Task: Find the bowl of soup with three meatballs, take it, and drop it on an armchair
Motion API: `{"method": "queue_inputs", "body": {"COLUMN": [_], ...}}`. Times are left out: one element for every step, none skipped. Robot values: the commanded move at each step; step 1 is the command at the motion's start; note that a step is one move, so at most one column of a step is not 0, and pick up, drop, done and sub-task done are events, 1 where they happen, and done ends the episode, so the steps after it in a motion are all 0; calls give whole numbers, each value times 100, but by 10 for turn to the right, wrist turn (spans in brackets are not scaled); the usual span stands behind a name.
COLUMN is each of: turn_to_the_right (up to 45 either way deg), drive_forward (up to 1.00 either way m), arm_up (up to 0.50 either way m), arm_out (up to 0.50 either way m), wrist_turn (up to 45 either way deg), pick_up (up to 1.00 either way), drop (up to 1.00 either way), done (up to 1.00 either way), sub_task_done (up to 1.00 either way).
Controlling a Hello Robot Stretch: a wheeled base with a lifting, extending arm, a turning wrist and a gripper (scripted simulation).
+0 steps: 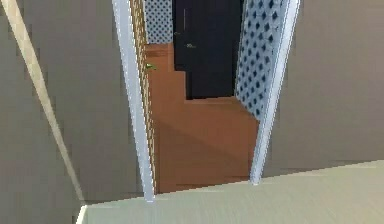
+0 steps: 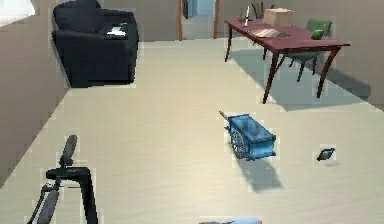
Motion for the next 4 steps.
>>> {"method": "queue_inputs", "body": {"turn_to_the_right": [-60, 0, 120, 0], "drive_forward": [0, 40, 0, 65], "arm_up": [0, 0, 0, 0], "arm_out": [0, 0, 0, 0], "wrist_turn": [0, 0, 0, 0], "pick_up": [0, 0, 0, 0], "drop": [0, 0, 0, 0], "done": [0, 0, 0, 0], "sub_task_done": [0, 0, 0, 0]}}
